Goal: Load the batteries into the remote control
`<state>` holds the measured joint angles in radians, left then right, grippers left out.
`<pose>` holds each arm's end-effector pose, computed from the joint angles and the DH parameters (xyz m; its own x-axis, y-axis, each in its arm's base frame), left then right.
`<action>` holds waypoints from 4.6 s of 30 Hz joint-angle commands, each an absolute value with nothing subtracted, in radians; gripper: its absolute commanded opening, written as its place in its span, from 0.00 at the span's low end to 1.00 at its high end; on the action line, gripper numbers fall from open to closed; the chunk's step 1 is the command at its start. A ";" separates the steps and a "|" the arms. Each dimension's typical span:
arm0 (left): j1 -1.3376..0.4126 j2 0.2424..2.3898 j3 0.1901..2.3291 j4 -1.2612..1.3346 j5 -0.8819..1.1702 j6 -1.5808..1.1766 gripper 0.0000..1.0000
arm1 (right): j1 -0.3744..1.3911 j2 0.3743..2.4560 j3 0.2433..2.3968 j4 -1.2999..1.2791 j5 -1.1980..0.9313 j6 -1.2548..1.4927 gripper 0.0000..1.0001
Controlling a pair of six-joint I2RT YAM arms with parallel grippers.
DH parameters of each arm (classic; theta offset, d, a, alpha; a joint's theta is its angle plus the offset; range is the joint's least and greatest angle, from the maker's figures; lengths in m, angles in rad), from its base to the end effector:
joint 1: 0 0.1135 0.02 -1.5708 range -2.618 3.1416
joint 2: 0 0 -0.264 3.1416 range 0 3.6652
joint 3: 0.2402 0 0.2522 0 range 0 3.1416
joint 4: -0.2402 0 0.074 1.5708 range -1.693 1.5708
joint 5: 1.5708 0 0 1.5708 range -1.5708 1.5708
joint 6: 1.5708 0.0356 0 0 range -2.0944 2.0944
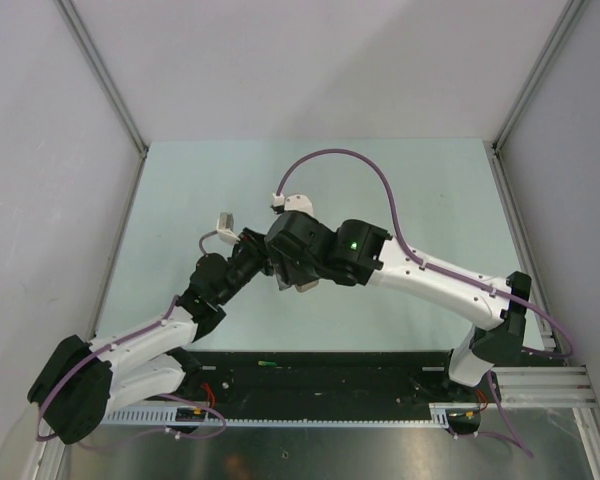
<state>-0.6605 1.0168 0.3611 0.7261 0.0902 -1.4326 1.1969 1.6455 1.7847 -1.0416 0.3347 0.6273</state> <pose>0.1726 -0.1381 0.2439 -0.6678 -0.7303 -0.1437 0.1490 0.0580 -0.9871 0.1353 0.3129 0.3857 -0.7045 -0.2778 -0.6531 -0.4834 0.8616 0.1550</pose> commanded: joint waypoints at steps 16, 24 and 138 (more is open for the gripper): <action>-0.655 1.012 0.365 0.805 0.117 -1.457 0.00 | 1.164 1.583 1.876 -1.126 0.462 0.607 0.64; -0.653 1.014 0.371 0.805 0.130 -1.453 0.00 | 1.050 1.366 1.585 -0.838 0.151 0.640 0.68; -0.634 1.009 0.400 0.897 0.325 -1.528 0.00 | 0.727 1.192 1.020 -0.242 -0.637 0.802 0.57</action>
<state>-0.6399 1.0306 0.3870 0.8505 0.3202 -1.5402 0.7136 1.1797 1.0119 -0.2447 -0.6357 0.8215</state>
